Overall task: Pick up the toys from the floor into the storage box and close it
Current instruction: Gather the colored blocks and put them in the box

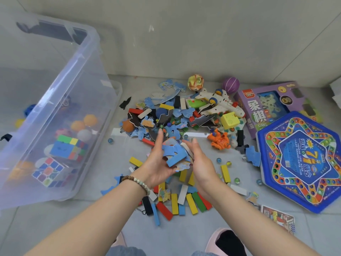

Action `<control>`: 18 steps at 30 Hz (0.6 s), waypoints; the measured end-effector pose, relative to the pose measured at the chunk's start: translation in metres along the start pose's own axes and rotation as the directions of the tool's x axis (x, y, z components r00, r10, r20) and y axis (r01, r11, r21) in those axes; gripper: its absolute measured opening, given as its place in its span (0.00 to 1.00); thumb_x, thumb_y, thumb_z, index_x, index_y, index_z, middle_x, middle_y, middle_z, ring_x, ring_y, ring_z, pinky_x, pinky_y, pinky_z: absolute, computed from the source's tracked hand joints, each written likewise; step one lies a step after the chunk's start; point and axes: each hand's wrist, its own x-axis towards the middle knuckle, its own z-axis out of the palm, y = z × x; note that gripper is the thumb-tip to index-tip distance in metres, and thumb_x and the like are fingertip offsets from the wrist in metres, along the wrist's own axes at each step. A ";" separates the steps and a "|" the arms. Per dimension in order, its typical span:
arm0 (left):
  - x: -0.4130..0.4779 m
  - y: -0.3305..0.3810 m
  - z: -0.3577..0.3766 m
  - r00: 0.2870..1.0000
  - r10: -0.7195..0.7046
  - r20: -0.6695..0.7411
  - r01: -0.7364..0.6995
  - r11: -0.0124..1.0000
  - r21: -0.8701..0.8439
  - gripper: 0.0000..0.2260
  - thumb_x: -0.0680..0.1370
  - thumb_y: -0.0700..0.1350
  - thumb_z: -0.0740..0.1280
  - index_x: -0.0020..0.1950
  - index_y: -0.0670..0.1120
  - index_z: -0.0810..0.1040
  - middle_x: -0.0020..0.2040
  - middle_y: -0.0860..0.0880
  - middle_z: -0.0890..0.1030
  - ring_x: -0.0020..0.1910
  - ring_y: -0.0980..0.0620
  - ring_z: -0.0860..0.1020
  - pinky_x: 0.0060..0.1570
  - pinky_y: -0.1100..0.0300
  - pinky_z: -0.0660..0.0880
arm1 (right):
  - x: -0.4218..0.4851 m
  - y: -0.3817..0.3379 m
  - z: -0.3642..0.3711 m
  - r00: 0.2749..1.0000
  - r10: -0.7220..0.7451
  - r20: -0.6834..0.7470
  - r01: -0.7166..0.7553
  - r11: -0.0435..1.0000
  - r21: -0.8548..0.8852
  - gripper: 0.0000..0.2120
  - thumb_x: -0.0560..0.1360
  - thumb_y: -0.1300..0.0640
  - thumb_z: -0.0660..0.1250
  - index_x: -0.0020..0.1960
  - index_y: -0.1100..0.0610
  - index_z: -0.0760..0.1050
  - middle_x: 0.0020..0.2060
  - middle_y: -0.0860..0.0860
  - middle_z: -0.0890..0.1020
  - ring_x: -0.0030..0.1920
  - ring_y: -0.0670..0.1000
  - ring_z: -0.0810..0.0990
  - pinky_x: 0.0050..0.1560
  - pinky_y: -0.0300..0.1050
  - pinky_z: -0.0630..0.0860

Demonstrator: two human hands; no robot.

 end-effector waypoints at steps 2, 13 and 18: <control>-0.004 -0.001 -0.002 0.999 0.037 -0.015 -0.036 0.997 0.072 0.19 0.74 0.57 0.64 0.52 0.43 0.80 0.47 0.42 0.84 0.46 0.47 0.82 0.51 0.52 0.79 | -0.001 0.002 0.001 0.994 0.072 0.081 -0.081 0.989 0.124 0.22 0.78 0.38 0.50 0.63 0.46 0.74 0.59 0.48 0.80 0.58 0.49 0.79 0.66 0.50 0.70; -0.008 -0.004 -0.019 0.974 0.202 -0.098 -0.176 0.958 0.227 0.05 0.74 0.38 0.68 0.40 0.47 0.79 0.35 0.47 0.83 0.35 0.51 0.81 0.37 0.58 0.79 | -0.002 0.000 -0.016 0.931 0.103 0.351 -0.137 0.988 0.073 0.25 0.81 0.42 0.44 0.63 0.51 0.74 0.68 0.48 0.71 0.69 0.46 0.66 0.74 0.46 0.55; -0.011 0.002 -0.031 0.961 0.212 -0.178 -0.165 0.956 0.244 0.03 0.73 0.41 0.70 0.43 0.46 0.77 0.36 0.46 0.83 0.34 0.50 0.81 0.33 0.61 0.80 | 0.005 -0.003 -0.040 0.990 -0.133 0.041 0.139 0.959 -0.246 0.07 0.76 0.54 0.65 0.53 0.50 0.77 0.56 0.49 0.79 0.51 0.46 0.79 0.55 0.43 0.76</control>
